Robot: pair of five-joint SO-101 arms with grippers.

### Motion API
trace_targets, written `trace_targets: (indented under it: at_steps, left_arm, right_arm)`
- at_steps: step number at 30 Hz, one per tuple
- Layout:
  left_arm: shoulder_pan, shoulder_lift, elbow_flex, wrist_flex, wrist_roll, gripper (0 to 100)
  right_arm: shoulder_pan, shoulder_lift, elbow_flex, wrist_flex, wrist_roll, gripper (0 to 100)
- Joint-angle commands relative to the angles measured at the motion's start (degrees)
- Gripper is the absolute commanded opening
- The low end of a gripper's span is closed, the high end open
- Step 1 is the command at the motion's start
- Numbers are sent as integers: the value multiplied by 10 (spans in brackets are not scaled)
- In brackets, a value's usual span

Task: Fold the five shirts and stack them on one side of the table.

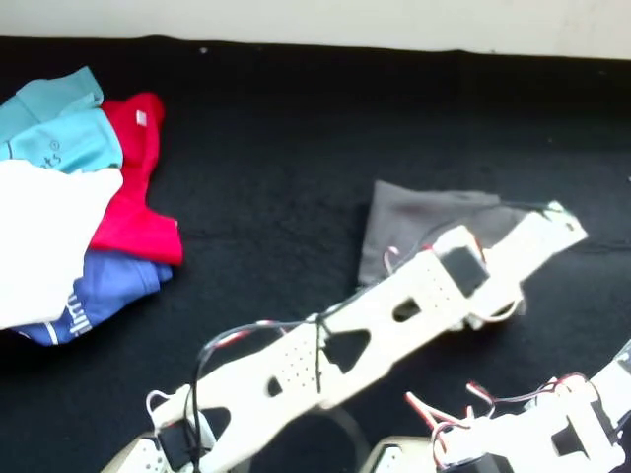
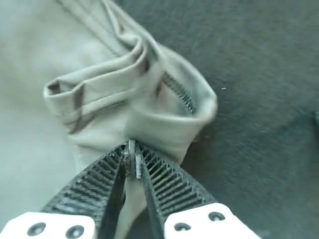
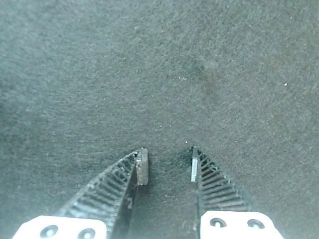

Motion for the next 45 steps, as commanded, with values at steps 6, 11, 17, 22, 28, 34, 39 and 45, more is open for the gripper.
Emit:
trace_targets:
  at_steps: [6, 11, 17, 22, 28, 34, 39, 45]
  left_arm:
    - [-83, -155, -5, 48, 1, 9]
    - [-195, -234, 0, 140, 0, 9]
    - [-439, -184, 29, 185, 0, 9]
    - [-567, -97, 65, 185, -38, 9]
    - [-661, -42, 69, 185, -91, 9]
    - [-767, 24, 64, 185, -156, 9]
    - [-883, 43, 62, 158, -200, 9]
    - [-1035, 39, -20, 140, -208, 9]
  right_arm:
    - [4, 2, 22, -12, 7, 152]
    - [4, 2, 22, -12, 7, 152]
    - [4, 2, 22, -12, 7, 152]
    - [4, 2, 22, -12, 7, 152]
    - [4, 2, 22, -12, 7, 152]
    - [4, 2, 20, -12, 7, 152]
    - [-3, 2, 7, -9, 6, 152]
    - [-68, 2, -62, 100, 4, 152]
